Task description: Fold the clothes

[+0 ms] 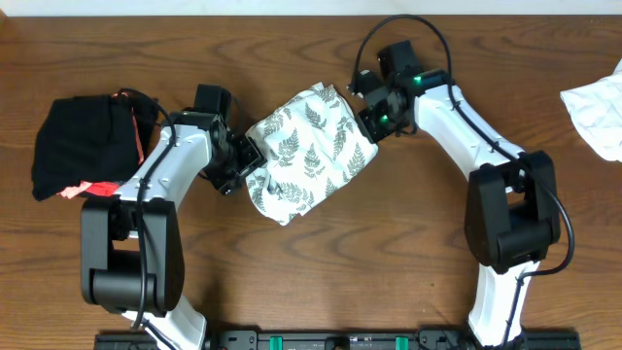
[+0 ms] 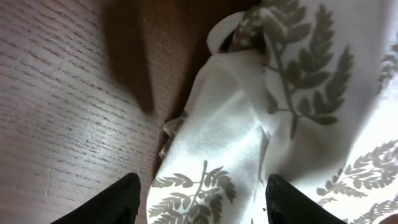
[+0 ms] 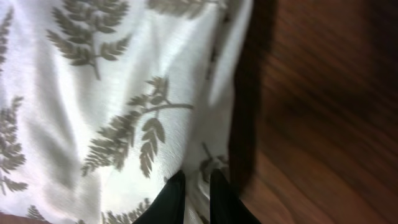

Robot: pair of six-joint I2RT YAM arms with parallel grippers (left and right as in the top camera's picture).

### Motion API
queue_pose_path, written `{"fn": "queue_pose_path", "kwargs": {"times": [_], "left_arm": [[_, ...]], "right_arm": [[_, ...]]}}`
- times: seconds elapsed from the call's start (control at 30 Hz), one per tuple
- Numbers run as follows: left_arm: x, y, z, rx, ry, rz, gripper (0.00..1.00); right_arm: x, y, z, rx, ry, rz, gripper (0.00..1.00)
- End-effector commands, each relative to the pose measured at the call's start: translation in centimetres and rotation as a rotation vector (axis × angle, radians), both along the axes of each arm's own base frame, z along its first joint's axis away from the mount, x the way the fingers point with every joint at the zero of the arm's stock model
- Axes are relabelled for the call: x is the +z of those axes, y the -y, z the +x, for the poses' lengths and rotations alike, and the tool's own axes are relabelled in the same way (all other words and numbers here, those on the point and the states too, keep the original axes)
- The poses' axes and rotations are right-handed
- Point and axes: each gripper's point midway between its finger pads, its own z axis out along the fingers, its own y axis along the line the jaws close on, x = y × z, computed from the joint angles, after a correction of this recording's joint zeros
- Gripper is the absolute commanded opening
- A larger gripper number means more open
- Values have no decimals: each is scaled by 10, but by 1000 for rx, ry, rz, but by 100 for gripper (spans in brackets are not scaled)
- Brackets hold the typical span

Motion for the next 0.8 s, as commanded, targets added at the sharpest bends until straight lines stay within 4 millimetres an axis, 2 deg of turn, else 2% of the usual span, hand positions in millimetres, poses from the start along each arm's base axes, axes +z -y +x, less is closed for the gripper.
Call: {"fn": "queue_pose_path", "kwargs": {"times": [0.0,0.13,0.23,0.47,0.63,0.77], "left_arm": [[-18,-2,-7,-18,-52,9,66],[-37,-1,-14,-23,-108,13,66],[-43,7,-12,-37,-109,-13,66],[-39,33,-3,-84,-54,-81,66],[-39,32,-14,-86,-100,-75,66],[-35,34,-22,-126,-120,-133,65]], "right_arm": [[-14,-8,-7,35,-37,14,14],[-19,-13,-11,47,-49,9,14],[-21,-18,-14,61,-53,7,15],[-34,-22,-19,71,-83,-4,15],[-50,-19,-25,70,-125,-19,15],[-52,-19,-24,69,-127,-19,15]]}}
